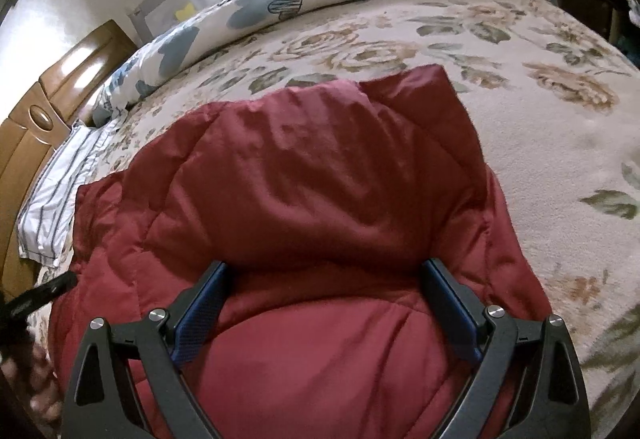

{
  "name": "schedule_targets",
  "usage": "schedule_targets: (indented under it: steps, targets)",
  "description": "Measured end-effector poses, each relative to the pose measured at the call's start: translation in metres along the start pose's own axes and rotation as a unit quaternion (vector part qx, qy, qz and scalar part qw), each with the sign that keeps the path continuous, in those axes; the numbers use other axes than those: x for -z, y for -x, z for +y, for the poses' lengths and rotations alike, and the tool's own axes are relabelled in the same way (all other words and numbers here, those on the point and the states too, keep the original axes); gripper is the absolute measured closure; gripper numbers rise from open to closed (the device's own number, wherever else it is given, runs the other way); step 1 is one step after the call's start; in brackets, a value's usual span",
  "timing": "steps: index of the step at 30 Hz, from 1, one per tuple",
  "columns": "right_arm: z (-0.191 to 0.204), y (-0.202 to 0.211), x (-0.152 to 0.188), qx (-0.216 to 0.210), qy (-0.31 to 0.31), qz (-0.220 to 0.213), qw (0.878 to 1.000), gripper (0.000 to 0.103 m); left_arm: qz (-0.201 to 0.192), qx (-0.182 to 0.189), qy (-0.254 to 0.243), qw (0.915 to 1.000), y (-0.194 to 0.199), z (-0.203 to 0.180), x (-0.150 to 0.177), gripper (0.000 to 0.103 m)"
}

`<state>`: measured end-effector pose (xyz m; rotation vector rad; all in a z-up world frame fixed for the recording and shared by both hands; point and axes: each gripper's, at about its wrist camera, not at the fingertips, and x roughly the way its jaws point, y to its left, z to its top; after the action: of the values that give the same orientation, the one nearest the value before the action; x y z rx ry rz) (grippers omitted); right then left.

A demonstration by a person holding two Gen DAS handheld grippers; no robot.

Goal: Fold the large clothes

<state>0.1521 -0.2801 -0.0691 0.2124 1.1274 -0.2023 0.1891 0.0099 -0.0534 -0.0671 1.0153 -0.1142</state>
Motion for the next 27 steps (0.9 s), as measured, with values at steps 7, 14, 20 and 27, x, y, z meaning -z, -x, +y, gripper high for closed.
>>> schedule_targets:
  steps: [7, 14, 20, 27]
  targets:
    - [0.014, 0.042, 0.025, 0.012, 0.030, -0.024, 0.999, 0.006, -0.001, -0.014, -0.007, 0.9999, 0.036, -0.007, 0.042, 0.014]
    - [0.031, 0.080, 0.060, 0.001, 0.063, -0.037, 0.997, 0.006, 0.005, -0.046, -0.006, 0.9989, 0.058, -0.021, 0.071, 0.012]
    - [0.036, 0.066, 0.089, 0.018, 0.093, -0.002, 0.995, 0.006, 0.015, -0.050, -0.014, 0.9986, 0.058, -0.020, 0.079, 0.004]
    - [0.021, 0.058, 0.099, 0.014, 0.079, -0.016, 0.997, 0.005, 0.004, -0.059, -0.031, 0.9978, 0.045, -0.023, 0.085, 0.000]
